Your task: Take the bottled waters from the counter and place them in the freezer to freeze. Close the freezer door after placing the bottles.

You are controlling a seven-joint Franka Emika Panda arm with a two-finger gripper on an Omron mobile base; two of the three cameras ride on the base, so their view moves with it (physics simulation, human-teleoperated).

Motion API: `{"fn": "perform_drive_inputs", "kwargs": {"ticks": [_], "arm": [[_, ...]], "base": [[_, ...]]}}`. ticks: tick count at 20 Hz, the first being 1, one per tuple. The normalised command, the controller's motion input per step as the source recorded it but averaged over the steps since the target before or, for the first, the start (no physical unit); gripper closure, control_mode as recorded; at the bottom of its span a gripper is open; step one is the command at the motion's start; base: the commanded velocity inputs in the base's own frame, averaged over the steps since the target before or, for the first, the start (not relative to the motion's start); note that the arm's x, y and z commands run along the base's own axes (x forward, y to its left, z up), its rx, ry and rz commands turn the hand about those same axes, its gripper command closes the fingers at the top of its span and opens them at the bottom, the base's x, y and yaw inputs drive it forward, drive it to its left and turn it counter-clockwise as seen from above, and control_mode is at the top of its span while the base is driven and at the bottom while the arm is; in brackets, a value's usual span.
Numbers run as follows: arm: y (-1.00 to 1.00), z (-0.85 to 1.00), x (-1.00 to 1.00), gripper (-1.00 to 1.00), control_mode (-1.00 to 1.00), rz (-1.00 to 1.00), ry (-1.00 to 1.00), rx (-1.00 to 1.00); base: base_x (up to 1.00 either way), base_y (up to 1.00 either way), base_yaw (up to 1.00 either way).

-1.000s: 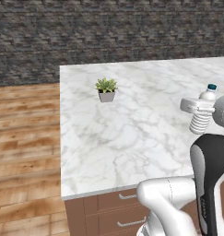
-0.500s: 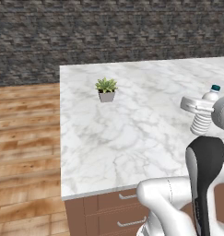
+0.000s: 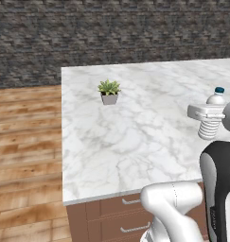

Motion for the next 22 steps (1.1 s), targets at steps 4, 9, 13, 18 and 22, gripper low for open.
{"fn": "perform_drive_inputs", "kwargs": {"ticks": [4, 9, 13, 18, 22], "arm": [[0.04, 0.00, -0.03, 1.00, -1.00, 0.05, 0.00, -0.02], [0.00, 0.00, 0.00, 1.00, -1.00, 0.00, 0.00, 0.00], [0.00, 0.00, 0.00, 1.00, -1.00, 0.00, 0.00, 0.00], [0.00, 0.00, -0.05, 1.00, 1.00, 0.00, 0.00, 0.00], [0.00, 0.00, 0.00, 1.00, 1.00, 0.00, 0.00, 0.00]], "base": [[0.00, 0.00, 0.00], [0.00, 0.00, 0.00], [0.00, 0.00, 0.00], [-0.16, 0.07, 0.00], [-0.33, 0.26, 0.01]]}}
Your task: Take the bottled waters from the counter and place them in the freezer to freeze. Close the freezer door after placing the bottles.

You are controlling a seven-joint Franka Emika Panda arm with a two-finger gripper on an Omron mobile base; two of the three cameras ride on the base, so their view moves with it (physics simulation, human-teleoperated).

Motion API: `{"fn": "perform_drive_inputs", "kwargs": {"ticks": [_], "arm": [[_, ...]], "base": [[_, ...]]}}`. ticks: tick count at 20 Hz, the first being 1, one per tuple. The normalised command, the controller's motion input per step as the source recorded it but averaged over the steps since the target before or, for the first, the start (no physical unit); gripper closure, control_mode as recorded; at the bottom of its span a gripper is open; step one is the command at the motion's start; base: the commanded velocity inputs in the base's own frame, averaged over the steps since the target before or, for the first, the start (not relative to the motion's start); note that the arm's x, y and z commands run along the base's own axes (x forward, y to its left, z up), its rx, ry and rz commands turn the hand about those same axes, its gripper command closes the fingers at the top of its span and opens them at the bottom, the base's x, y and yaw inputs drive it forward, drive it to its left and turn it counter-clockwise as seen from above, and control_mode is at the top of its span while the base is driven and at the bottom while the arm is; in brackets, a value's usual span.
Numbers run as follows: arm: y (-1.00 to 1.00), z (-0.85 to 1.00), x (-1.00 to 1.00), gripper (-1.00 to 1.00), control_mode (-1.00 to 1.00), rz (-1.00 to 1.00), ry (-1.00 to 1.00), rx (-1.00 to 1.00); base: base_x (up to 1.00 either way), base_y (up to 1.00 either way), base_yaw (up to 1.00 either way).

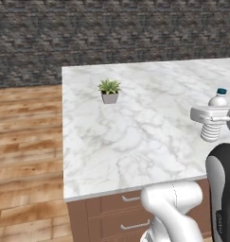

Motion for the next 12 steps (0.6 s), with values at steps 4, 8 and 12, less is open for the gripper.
{"fn": "perform_drive_inputs", "kwargs": {"ticks": [4, 8, 12], "arm": [[0.00, 0.00, 0.00, 1.00, 1.00, 0.00, 0.00, 0.00], [0.00, 0.00, 0.00, 1.00, 1.00, 0.00, 0.00, 0.00], [0.00, 0.00, 0.00, 1.00, 1.00, 0.00, 0.00, 0.00]], "base": [[-0.16, 0.66, 0.03], [-0.18, 0.91, 0.02], [-0.20, 1.00, 0.03]]}}
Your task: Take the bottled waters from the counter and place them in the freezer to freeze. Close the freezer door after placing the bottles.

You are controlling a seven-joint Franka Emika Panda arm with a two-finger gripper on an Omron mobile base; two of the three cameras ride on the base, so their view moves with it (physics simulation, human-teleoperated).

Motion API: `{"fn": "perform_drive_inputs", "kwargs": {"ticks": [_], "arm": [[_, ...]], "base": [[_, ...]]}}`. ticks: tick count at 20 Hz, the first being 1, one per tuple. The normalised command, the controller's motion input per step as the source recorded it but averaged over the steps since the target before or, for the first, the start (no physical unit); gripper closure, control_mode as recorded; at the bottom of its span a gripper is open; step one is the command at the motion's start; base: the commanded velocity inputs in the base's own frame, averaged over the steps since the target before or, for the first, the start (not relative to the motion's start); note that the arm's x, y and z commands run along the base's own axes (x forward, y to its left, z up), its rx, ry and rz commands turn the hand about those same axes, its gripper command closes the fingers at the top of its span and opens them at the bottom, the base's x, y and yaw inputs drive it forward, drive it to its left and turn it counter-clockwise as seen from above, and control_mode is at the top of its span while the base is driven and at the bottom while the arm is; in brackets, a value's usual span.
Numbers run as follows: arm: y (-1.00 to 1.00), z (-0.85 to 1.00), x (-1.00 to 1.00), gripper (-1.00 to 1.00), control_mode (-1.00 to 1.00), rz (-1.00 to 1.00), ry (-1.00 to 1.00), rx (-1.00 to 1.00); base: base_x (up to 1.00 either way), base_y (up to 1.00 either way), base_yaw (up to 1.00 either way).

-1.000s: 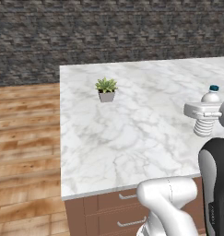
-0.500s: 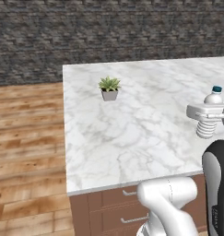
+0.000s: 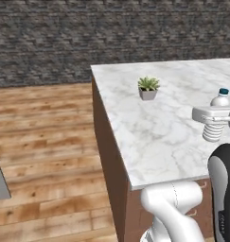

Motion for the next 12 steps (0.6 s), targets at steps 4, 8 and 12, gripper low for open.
{"fn": "perform_drive_inputs", "kwargs": {"ticks": [4, 8, 12], "arm": [[0.00, 0.00, 0.00, 1.00, 1.00, 0.00, 0.00, 0.00], [0.00, 0.00, 0.00, 1.00, 1.00, 0.00, 0.00, 0.00], [0.00, 0.00, 0.00, 1.00, 1.00, 0.00, 0.00, 0.00]], "base": [[-0.20, 1.00, 0.03], [-0.17, 1.00, 0.01], [-0.04, 1.00, 0.02]]}}
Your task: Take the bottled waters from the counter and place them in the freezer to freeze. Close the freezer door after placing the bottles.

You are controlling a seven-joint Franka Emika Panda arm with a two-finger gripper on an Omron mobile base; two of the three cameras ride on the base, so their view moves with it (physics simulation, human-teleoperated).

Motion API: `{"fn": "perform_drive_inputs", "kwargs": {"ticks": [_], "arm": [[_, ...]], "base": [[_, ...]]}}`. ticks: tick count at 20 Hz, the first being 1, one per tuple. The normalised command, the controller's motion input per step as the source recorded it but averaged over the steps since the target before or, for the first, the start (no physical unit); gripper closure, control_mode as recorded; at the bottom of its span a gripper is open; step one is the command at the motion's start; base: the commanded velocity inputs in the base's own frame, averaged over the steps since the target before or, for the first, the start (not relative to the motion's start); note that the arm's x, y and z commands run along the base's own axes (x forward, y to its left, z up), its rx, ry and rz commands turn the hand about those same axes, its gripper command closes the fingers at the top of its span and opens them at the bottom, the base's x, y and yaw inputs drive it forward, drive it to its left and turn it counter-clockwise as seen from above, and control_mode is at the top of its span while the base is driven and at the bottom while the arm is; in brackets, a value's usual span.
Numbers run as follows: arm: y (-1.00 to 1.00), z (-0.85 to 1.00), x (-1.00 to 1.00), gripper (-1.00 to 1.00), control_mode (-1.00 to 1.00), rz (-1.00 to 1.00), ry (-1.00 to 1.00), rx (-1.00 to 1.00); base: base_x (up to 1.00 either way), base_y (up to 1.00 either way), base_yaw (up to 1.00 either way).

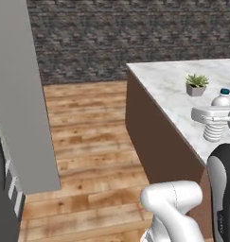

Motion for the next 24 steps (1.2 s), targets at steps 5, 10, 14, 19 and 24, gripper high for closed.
{"fn": "perform_drive_inputs", "kwargs": {"ticks": [5, 10, 14, 19, 24], "arm": [[0.00, 0.00, 0.00, 1.00, 1.00, 0.00, 0.00, 0.00], [0.00, 0.00, 0.00, 1.00, 1.00, 0.00, 0.00, 0.00], [0.00, 0.00, 0.00, 1.00, 1.00, 0.00, 0.00, 0.00], [0.00, 0.00, 0.00, 1.00, 1.00, 0.00, 0.00, 0.00], [0.00, 0.00, 0.00, 1.00, 1.00, 0.00, 0.00, 0.00]], "base": [[0.09, 0.97, 0.10], [0.49, 0.91, 0.24], [0.56, 0.22, 0.20], [0.68, 0.00, 0.25], [0.59, 0.00, 0.29]]}}
